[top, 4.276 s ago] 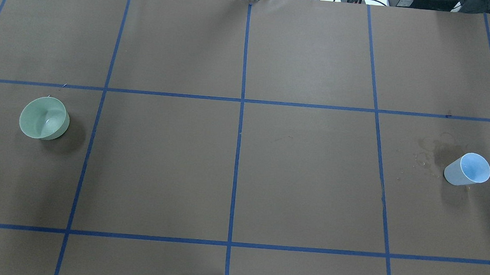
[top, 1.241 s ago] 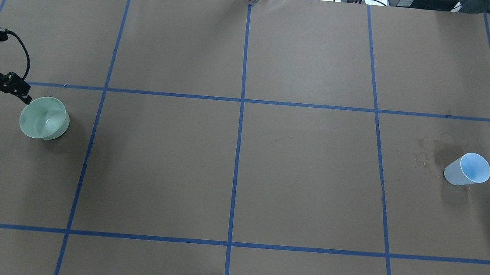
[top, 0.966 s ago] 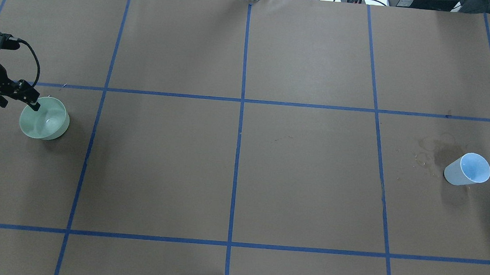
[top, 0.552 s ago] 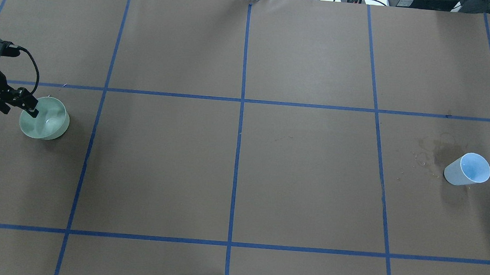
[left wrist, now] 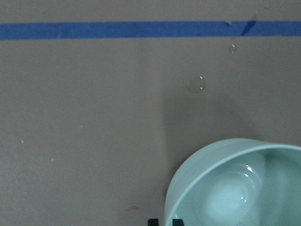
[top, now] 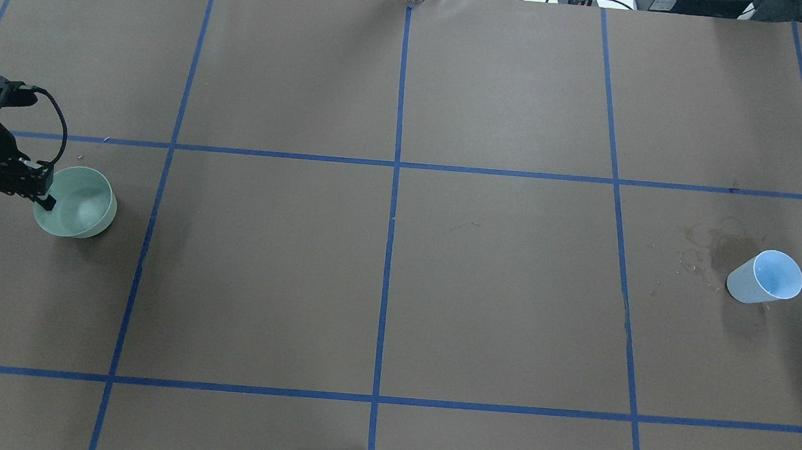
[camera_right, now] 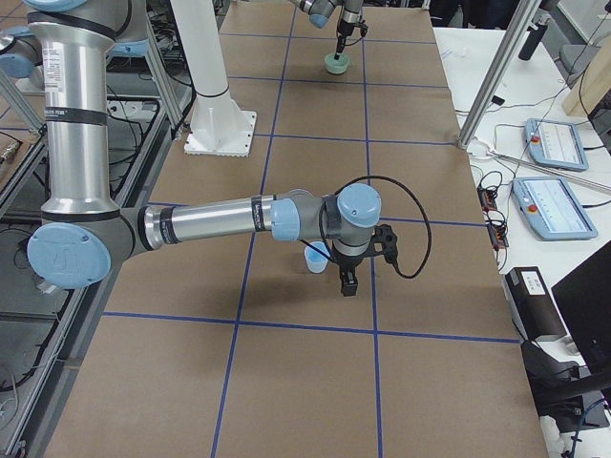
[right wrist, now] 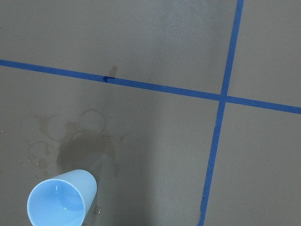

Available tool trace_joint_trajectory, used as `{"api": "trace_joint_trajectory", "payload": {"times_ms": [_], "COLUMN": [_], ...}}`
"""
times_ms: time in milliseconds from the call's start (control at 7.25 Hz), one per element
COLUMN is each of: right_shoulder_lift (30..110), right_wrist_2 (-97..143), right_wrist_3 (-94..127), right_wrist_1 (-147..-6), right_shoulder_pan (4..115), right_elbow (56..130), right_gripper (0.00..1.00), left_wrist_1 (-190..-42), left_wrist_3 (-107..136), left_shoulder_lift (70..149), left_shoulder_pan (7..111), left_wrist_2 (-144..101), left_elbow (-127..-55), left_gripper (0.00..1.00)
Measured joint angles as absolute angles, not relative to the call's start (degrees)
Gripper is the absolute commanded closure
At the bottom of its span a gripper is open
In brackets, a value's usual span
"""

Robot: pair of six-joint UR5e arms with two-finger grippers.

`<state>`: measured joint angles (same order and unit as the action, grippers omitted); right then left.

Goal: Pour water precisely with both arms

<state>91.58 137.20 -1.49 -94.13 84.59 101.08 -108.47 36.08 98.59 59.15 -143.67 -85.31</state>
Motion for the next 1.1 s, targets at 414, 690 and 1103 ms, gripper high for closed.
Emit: {"api": "trace_joint_trajectory", "payload": {"times_ms": [414,690,1103], "right_shoulder_lift": [91.58,91.58,91.58], "right_wrist_2": [137.12,137.11,137.03], "right_wrist_3": [-1.50,-1.49,-1.49], "right_wrist_1": [-94.08,-94.05,-93.99], "right_shoulder_pan": [84.55,84.55,84.55], "right_elbow": [101.05,101.10,101.03], "right_gripper": [0.01,0.01,0.01], "left_wrist_1": [-106.47,-106.27,-106.34], "left_wrist_3": [52.28,62.76,70.84], "left_shoulder_lift": [107.47,114.34,129.42], "left_shoulder_pan": [57.23,51.81,44.59], "left_wrist_2": [-146.12,-144.00,-137.81], "left_elbow": [-90.26,-91.63,-81.64], "left_gripper": [1.00,1.00,1.00]}}
